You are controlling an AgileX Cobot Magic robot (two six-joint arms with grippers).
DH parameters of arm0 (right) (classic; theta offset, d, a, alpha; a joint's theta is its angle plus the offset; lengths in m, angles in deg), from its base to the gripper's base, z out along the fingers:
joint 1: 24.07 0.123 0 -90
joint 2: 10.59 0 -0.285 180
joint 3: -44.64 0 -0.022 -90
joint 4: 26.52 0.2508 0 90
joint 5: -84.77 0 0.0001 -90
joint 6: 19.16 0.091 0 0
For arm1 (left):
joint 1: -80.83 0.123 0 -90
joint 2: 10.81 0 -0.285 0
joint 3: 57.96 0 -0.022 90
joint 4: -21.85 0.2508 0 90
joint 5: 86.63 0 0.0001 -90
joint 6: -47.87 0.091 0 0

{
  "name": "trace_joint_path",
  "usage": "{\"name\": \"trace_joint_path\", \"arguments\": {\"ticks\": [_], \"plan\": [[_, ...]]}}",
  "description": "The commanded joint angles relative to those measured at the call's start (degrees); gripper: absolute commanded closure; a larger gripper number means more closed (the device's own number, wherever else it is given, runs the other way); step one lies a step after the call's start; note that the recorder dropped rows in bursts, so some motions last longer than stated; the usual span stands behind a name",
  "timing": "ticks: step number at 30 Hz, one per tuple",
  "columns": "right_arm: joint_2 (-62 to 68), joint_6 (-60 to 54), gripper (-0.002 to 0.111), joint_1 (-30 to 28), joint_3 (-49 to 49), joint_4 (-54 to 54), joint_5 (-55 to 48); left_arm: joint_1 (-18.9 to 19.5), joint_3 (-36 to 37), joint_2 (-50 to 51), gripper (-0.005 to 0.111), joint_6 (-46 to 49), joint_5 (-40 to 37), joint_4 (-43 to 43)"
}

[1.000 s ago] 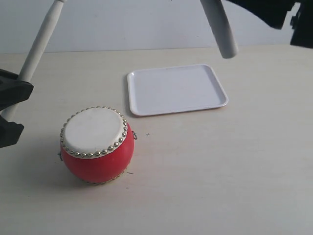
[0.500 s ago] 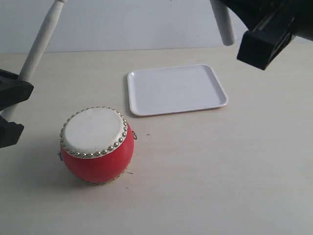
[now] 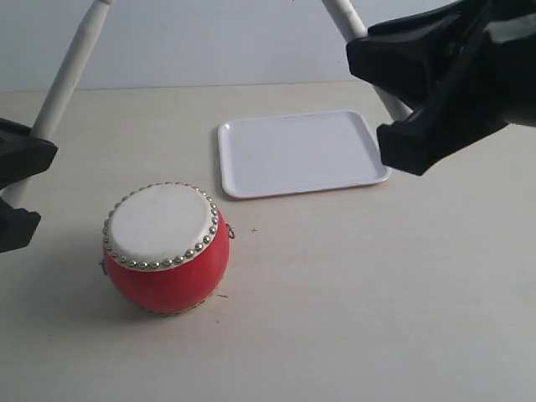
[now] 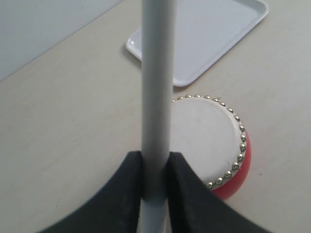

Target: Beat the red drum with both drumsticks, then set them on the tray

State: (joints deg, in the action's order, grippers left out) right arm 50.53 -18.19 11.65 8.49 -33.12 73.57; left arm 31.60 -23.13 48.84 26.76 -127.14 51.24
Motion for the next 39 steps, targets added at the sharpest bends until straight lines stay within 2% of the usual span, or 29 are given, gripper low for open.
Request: {"name": "trace_joint_path", "arguments": {"ticks": [1,3,17,39], "plan": [[2.6,2.2,0.108,0.2,5.4,0.5,-11.9,0.1,-0.3,0.0,0.107,-0.3,0.3,0.2],[4.7,2.2,0.108,0.2,7.5,0.5,-15.3,0.1,-0.3,0.0,0.107,-0.3,0.3,0.2],[15.3,2.2,0.108,0.2,15.2,2.2,-19.6,0.1,-0.3,0.0,0.107,-0.3,0.4,0.2],[16.2,1.9,0.108,0.2,15.3,2.3,-21.1,0.1,-0.3,0.0,0.107,-0.3,-0.9,0.3]]}}
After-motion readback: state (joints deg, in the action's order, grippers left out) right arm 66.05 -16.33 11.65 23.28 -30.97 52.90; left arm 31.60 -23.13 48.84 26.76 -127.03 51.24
